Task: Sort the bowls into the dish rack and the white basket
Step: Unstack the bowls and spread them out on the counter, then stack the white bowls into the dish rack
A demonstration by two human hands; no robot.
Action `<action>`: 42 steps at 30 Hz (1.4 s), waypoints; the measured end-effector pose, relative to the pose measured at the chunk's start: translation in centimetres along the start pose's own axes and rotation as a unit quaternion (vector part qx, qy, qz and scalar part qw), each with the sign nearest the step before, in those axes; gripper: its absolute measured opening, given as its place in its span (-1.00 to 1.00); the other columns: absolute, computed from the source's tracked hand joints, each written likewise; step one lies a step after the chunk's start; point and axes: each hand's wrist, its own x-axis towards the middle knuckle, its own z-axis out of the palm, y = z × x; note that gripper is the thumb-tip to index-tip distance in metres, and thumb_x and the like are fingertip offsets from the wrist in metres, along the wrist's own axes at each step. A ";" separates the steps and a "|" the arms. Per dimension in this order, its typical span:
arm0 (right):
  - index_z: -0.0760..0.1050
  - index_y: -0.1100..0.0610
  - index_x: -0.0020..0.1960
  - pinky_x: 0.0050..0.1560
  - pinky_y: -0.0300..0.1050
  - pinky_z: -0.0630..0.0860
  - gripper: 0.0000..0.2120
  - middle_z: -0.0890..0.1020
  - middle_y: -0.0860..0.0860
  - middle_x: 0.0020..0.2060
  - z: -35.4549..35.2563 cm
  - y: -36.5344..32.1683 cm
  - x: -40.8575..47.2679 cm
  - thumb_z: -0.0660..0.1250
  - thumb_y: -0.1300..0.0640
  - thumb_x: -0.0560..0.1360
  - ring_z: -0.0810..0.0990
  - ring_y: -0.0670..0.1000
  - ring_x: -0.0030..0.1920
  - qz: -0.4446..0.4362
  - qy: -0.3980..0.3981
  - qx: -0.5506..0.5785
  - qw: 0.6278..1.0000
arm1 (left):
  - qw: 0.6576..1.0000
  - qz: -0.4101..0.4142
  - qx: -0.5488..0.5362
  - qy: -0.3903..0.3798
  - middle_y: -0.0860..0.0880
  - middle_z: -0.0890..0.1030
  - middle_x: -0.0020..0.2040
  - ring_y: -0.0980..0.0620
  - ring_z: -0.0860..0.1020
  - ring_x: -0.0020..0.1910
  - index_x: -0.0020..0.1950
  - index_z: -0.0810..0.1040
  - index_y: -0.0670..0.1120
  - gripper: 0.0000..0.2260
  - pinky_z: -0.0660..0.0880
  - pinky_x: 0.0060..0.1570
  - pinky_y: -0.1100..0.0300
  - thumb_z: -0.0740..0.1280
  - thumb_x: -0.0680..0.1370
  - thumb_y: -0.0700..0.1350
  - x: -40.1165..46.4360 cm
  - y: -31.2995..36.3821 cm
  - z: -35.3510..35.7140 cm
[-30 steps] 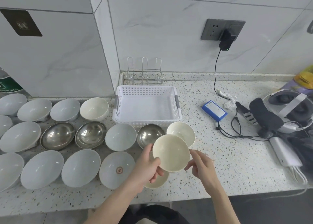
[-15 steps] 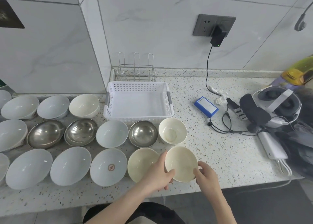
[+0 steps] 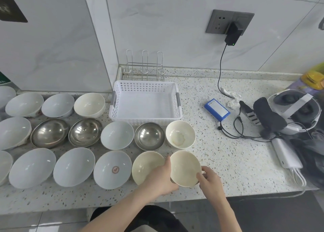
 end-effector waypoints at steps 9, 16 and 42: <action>0.50 0.03 0.15 -0.37 -0.14 0.38 -0.81 0.61 -0.03 -0.41 -1.0 -0.7 0.6 0.25 0.13 0.55 0.39 -0.09 -0.50 0.050 -0.066 -0.006 0.997 | 0.999 -0.016 0.032 -0.010 -0.11 0.58 -0.15 -0.08 0.60 -0.18 0.61 -0.26 -0.04 -0.10 0.53 -0.24 0.07 0.33 0.51 -0.05 0.6 0.0 -0.2; 0.48 0.05 0.25 -0.13 -0.08 0.48 -0.62 0.65 -0.02 -0.18 -2.0 -4.9 0.4 0.16 -0.17 0.58 0.59 0.02 -0.12 0.065 0.024 -0.217 0.974 | 0.996 0.019 -0.045 0.074 0.00 0.59 -0.20 0.04 0.59 -0.26 0.60 0.00 0.02 -0.30 0.50 -0.31 0.15 0.29 0.55 0.06 -0.8 -1.9 -2.5; 0.60 -0.01 0.09 -0.46 -0.45 0.34 -0.80 0.67 -0.16 -0.41 48.4 -32.6 -20.8 0.22 0.08 0.57 0.51 -0.28 -0.43 -0.280 -0.293 -0.174 0.897 | 0.775 -0.145 -0.414 0.455 0.03 0.67 -0.31 0.20 0.62 -0.37 -0.05 0.55 0.11 -0.95 0.54 -0.30 0.12 0.33 0.59 -0.04 -35.3 -48.9 -16.8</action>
